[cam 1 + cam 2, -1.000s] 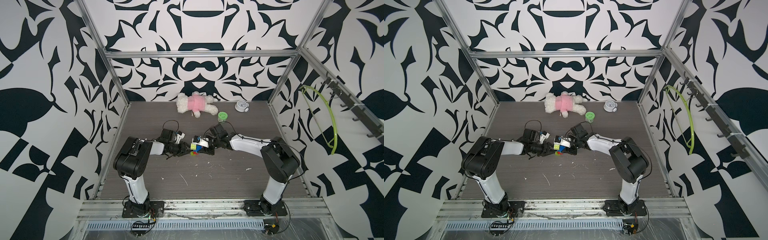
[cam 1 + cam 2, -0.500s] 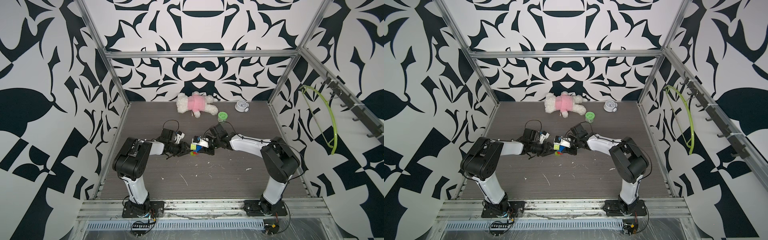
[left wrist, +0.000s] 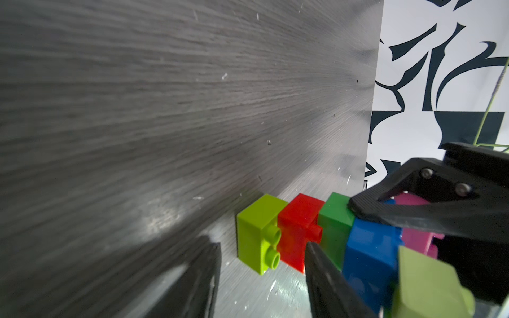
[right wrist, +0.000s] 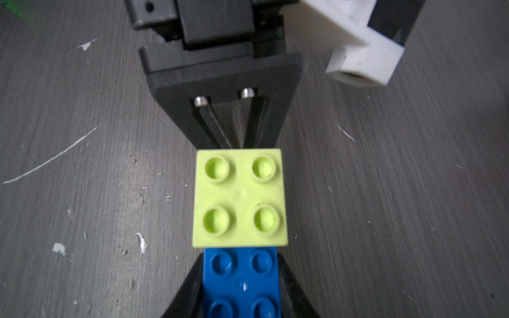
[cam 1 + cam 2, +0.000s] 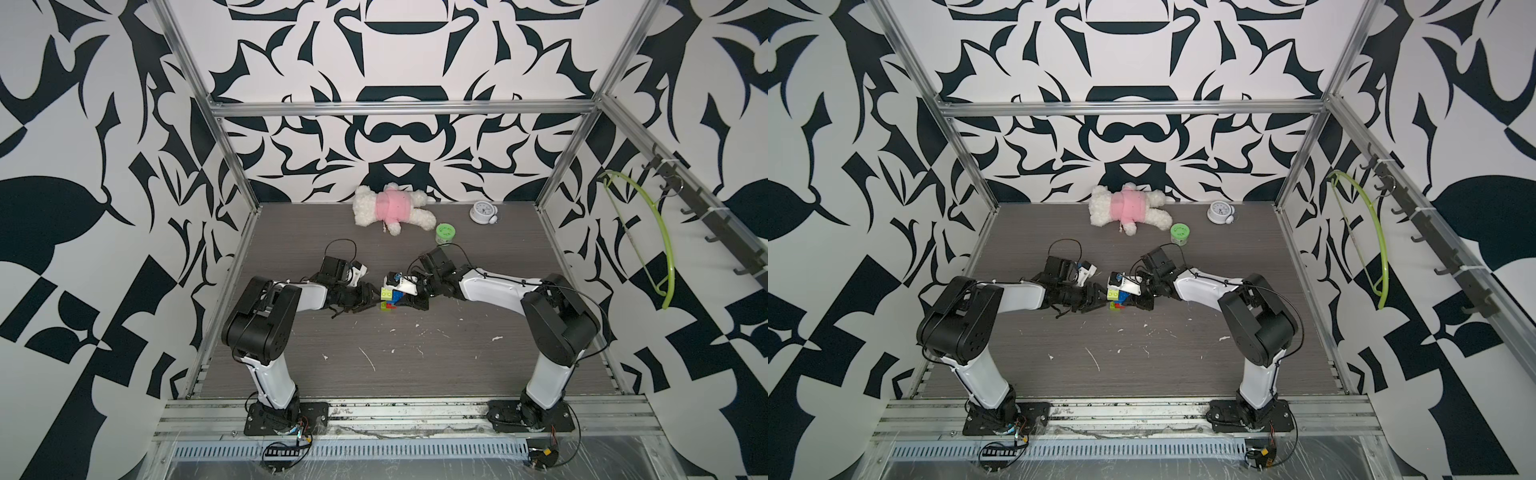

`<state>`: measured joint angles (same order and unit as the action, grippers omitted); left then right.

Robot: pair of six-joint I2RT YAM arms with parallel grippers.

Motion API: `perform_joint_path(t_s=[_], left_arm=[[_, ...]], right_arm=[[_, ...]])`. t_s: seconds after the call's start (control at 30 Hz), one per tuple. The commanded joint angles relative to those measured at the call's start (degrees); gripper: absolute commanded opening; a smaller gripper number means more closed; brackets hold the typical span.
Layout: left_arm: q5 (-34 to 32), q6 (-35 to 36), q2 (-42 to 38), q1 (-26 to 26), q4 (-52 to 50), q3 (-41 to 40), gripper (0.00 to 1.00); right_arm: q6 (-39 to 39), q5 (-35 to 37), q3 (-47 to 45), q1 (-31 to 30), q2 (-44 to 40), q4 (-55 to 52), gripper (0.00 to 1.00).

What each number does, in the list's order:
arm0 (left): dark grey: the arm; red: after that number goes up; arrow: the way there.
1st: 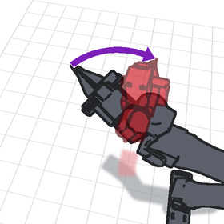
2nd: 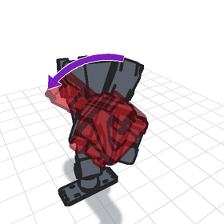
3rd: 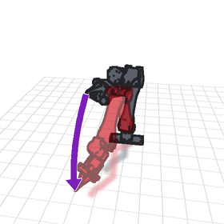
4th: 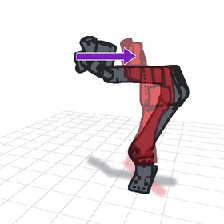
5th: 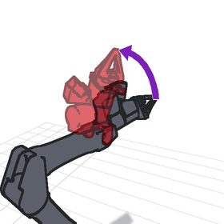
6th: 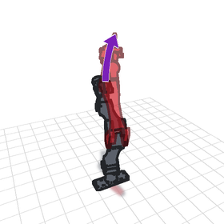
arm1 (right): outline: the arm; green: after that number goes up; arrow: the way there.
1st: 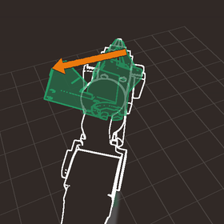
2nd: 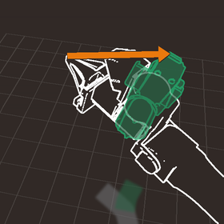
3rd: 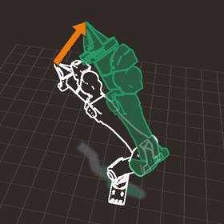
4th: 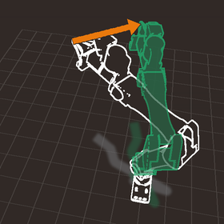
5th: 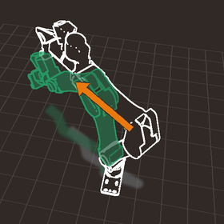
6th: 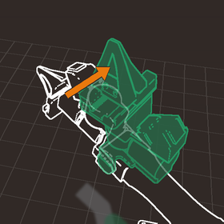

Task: Assemble the letter y with lego
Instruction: Pick up the lego brick from the center of the board.

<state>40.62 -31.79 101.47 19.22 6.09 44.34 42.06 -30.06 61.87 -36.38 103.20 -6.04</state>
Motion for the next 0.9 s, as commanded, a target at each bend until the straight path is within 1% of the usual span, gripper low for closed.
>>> perform_joint_path(t_s=[0.0,0.4,0.73,0.87], left_arm=[[-3.71,0.07,-0.62,-0.96,-4.23,-1.18,0.55],[-3.53,-0.44,-2.57,-5.1,-4.07,-1.07,0.56],[-3.44,-0.55,-3.73,-8.14,-3.89,-1.26,0.56],[-3.41,-0.55,-4.08,-8.93,-3.8,-1.44,0.56]], right_arm=[[0.25,-0.96,1.65,-0.18,-1.77,0.23,0.35],[-1.17,-2.56,2.37,-0.16,-2.38,-0.06,0.34],[-3.43,-4.89,4.01,0.22,-4.15,-3.88,0.33],[-4.17,-7.3,5.63,0.84,-5.37,-8.2,0.32]])
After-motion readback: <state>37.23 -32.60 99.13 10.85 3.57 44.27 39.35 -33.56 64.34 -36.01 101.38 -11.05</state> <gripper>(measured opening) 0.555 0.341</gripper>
